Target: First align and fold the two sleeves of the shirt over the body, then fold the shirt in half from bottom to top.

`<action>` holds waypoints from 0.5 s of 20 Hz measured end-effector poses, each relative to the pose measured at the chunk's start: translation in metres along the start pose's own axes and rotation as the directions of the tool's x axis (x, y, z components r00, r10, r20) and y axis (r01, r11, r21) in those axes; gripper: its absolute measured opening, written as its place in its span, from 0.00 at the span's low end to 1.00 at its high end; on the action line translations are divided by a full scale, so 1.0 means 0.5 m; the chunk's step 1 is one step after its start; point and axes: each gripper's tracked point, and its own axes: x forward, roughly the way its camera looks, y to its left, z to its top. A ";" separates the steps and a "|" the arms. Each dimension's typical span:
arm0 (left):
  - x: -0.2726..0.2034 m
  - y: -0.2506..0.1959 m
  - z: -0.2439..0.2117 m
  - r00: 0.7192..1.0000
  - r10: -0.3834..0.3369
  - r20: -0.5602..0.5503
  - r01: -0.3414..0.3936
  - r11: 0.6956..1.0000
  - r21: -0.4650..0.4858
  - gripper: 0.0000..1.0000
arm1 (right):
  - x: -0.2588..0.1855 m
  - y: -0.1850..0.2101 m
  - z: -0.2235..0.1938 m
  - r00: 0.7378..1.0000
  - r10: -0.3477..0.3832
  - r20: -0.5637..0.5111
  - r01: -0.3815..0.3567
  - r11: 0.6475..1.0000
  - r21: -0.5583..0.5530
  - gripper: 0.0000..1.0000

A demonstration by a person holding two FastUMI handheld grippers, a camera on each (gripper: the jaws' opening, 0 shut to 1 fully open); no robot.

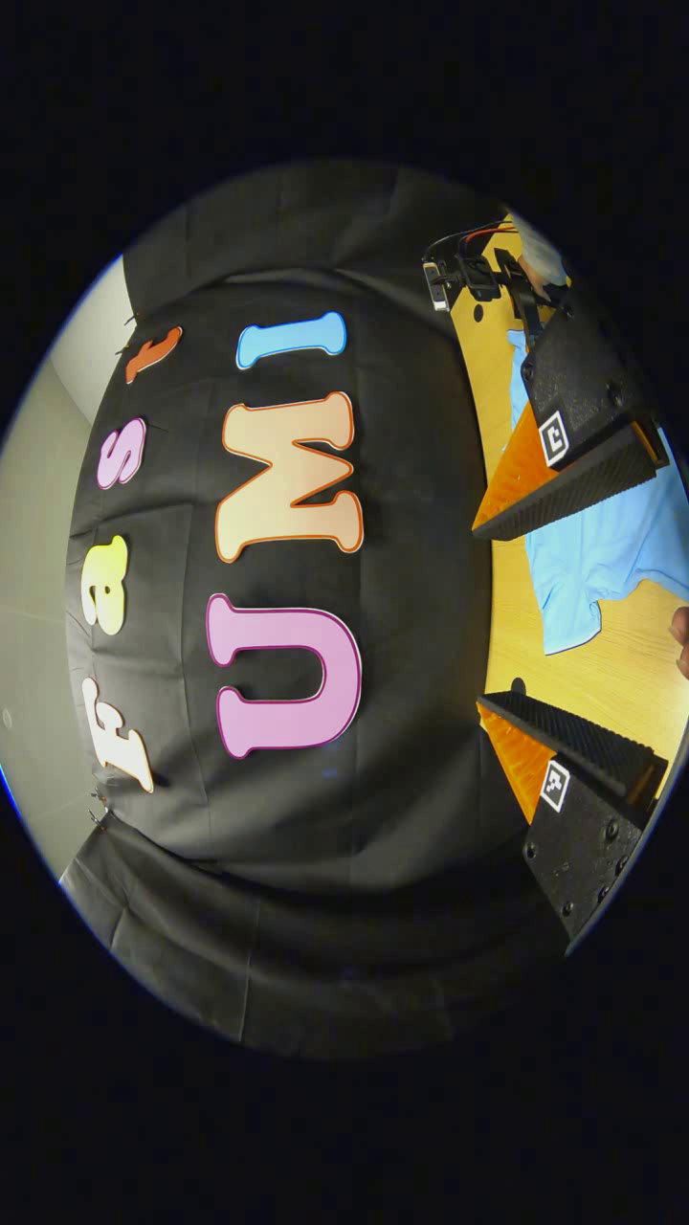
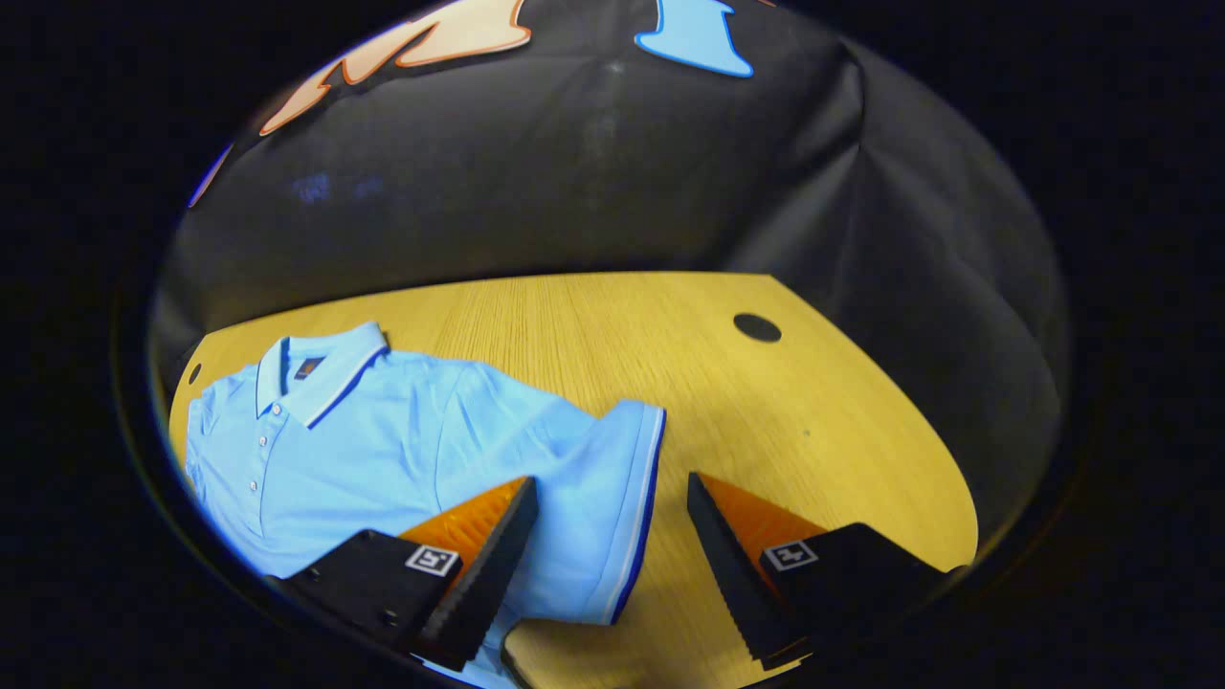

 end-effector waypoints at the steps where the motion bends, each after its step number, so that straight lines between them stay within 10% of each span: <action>1: 0.002 -0.001 0.000 1.000 -0.002 -0.001 0.002 1.000 -0.002 0.95 | -0.003 0.000 -0.004 1.000 0.006 -0.008 -0.006 1.000 0.006 0.99; 4: 0.008 -0.004 -0.006 1.000 -0.007 -0.004 0.007 1.000 -0.007 0.95 | -0.003 0.012 -0.008 0.998 0.059 -0.036 -0.057 0.996 0.067 0.98; 6: 0.013 -0.006 -0.007 1.000 -0.010 -0.008 0.010 1.000 -0.011 0.95 | 0.012 0.028 -0.008 0.996 0.083 -0.027 -0.081 0.994 0.073 0.80; 10: 0.014 -0.003 -0.020 1.000 -0.008 -0.023 0.007 1.000 -0.026 0.95 | -0.007 0.050 -0.003 0.993 0.119 -0.020 -0.117 0.990 0.083 0.07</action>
